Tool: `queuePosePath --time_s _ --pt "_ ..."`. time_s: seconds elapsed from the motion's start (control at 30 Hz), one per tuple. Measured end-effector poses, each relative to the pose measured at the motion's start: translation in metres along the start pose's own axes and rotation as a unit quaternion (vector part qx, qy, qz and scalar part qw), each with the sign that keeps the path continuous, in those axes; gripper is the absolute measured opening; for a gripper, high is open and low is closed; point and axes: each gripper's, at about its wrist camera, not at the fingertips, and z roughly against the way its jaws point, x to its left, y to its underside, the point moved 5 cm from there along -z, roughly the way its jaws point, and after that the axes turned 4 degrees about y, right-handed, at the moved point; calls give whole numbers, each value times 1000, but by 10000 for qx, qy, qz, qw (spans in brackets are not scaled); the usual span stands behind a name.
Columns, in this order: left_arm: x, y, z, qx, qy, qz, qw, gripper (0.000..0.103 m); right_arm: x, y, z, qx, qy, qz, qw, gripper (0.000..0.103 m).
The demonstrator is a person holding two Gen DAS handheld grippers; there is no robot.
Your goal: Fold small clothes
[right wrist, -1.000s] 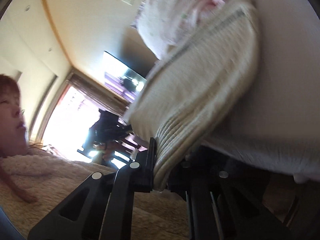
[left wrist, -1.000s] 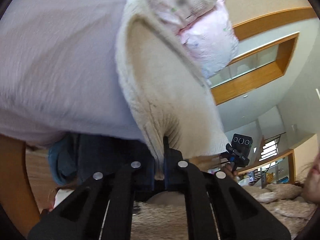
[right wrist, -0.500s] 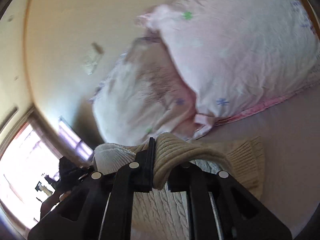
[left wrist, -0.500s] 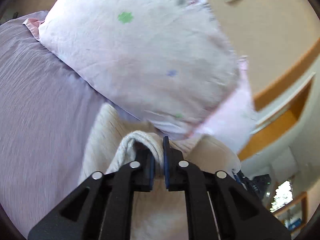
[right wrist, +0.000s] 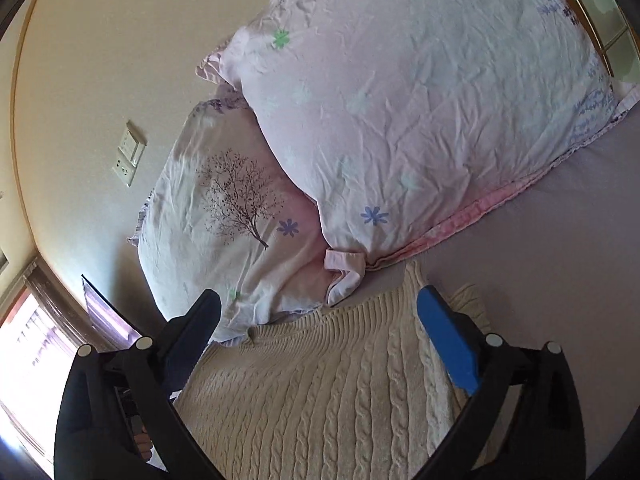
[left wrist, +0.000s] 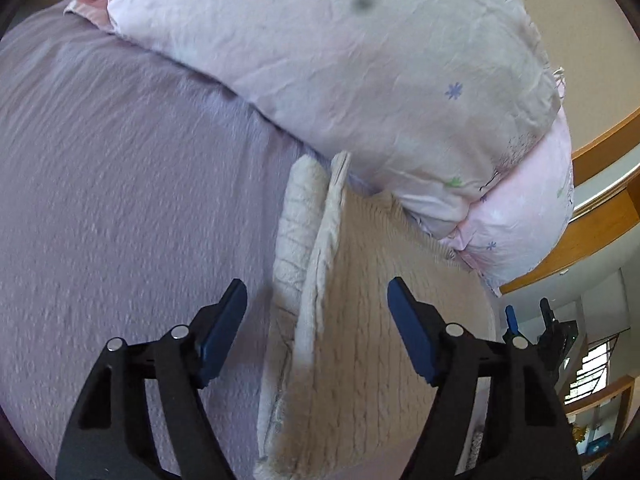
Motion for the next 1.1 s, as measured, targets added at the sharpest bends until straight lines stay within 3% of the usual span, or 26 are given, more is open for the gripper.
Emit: queuePosePath --time_s 0.07,0.1,0.13,0.2,0.33,0.47,0.53,0.63,0.73,0.77,0.8,0.83,0.9,0.93,0.97,1.0,1.03,1.1 --pt "1 1 0 -71 96 -23 9999 69 -3 3 -2 68 17 -56 10000 100" --pt "0 1 -3 -56 188 60 9998 63 -3 4 -2 90 -13 -96 9999 100" --pt "-1 1 -5 -7 371 203 9991 45 -4 4 -2 117 -80 -159 9998 100" --pt "3 9 -20 129 593 621 9962 26 -3 4 -3 194 -259 -270 9991 100" --pt "-2 11 -15 -220 1305 1325 9823 21 -1 1 0 391 -684 -436 9959 100" --pt "-94 2 -11 -492 2121 812 9726 17 -1 -15 19 139 -721 -251 9970 100" --pt "-154 3 -28 -347 2633 497 9628 13 -7 -24 32 -36 -784 -303 9965 100" --pt "-248 24 -93 360 3265 103 9444 12 -22 -35 45 -159 -668 -315 9971 100" --pt "-313 60 -167 1541 4003 387 9025 11 -45 -43 52 -116 -434 -465 9979 100" --pt "-319 65 -172 1646 4088 391 8968 15 -51 -44 52 -49 -427 -550 9976 100" --pt "-321 66 -171 1633 4101 312 8968 30 -57 -44 50 87 -411 -640 9971 100" --pt "-317 63 -165 1478 4026 187 9032 49 -60 -42 48 228 -383 -698 9966 101" --pt "-290 48 -141 837 3424 -149 9357 64 -63 -35 37 657 -288 -701 9950 102" --pt "-270 39 -128 506 2812 -396 9575 64 -63 -29 28 930 -168 -653 9934 102" --pt "-260 34 -129 341 2331 -529 9704 65 -61 -22 21 1149 -42 -580 9917 101" --pt "-241 30 -124 207 1834 -600 9810 66 -58 -17 18 1214 76 -472 9914 89" --pt "-223 28 -120 141 1505 -598 9867 68 -50 -16 19 1141 83 -260 9931 76" --pt "-198 28 -114 141 1361 -444 9896 68 -24 -11 26 1142 -500 133 9921 75"
